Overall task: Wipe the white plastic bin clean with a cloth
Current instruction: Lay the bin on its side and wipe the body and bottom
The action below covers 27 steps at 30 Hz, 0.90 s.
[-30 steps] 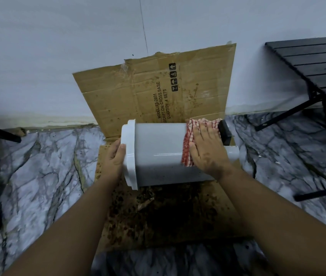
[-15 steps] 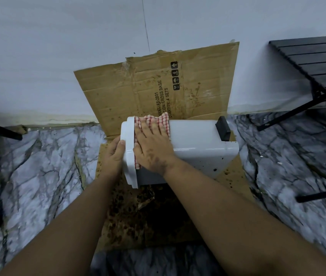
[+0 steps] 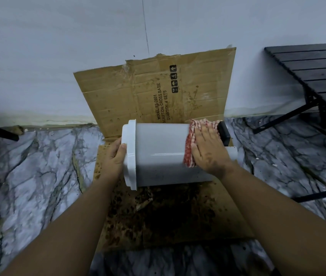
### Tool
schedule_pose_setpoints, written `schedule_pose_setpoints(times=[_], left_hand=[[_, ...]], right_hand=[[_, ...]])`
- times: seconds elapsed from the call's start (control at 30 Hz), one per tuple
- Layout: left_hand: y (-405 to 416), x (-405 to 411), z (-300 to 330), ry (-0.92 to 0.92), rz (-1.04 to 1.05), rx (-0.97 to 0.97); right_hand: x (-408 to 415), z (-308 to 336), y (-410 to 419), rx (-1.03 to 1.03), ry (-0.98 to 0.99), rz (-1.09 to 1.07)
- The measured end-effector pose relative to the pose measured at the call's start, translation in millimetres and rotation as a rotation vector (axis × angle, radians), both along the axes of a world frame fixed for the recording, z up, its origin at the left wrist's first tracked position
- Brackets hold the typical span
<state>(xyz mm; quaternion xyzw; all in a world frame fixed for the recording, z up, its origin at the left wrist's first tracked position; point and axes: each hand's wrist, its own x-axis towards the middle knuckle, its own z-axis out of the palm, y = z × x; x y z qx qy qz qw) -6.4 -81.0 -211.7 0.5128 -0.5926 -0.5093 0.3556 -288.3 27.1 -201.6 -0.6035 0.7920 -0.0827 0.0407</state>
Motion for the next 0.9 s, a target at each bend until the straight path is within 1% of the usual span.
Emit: schedule_pose_setpoints(times=[0.1, 0.2, 0.3, 0.47, 0.63, 0.73, 0.83, 0.9], left_hand=[[2, -2, 1, 0.012, 0.020, 0.013], [0, -4, 3, 0.003, 0.020, 0.030], [-3, -4, 1, -0.008, 0.021, 0.029], [-6, -6, -2, 0.035, 0.032, 0.043], [-4, -8, 2, 0.030, 0.033, 0.061], [-5, -7, 3, 0.037, 0.026, 0.071], [-8, -8, 1, 0.034, 0.030, 0.052], [-11, -8, 0, 0.021, 0.023, 0.050]], right_hand=[[31, -4, -1, 0.004, -0.007, -0.045], [69, -12, 1, -0.005, -0.016, -0.002], [83, -11, -7, -0.015, -0.015, 0.037], [77, 5, -53, 0.011, -0.012, 0.099], [128, 18, -93, -0.021, 0.001, 0.175], [131, 11, -82, -0.073, 0.013, 0.180], [109, -2, -50, -0.133, 0.044, 0.207], [87, -15, -28, -0.122, 0.073, 0.157]])
